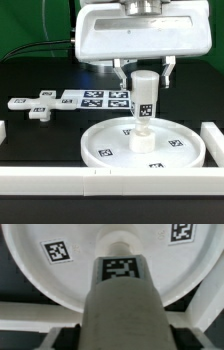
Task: Assemble round table
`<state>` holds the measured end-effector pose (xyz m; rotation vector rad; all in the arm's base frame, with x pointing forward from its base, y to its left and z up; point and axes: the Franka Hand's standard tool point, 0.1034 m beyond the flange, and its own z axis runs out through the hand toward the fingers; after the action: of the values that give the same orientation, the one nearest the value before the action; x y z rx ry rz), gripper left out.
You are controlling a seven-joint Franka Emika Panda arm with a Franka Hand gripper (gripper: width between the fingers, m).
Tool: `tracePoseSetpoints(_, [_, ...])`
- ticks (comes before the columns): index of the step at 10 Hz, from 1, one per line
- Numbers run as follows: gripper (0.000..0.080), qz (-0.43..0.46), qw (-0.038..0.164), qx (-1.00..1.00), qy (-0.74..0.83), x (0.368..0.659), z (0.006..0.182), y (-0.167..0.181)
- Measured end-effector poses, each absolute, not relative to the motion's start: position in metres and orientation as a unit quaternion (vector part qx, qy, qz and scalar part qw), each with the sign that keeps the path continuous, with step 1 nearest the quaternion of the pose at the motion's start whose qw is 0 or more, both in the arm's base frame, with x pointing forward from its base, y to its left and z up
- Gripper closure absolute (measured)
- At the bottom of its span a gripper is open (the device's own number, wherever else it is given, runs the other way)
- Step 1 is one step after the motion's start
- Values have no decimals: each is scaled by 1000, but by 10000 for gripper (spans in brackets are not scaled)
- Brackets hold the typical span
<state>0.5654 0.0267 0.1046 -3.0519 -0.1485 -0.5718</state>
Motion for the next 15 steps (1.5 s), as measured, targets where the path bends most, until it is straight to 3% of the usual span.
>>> tracePoseSetpoints(15, [390, -191, 12, -980, -50, 565, 84, 26])
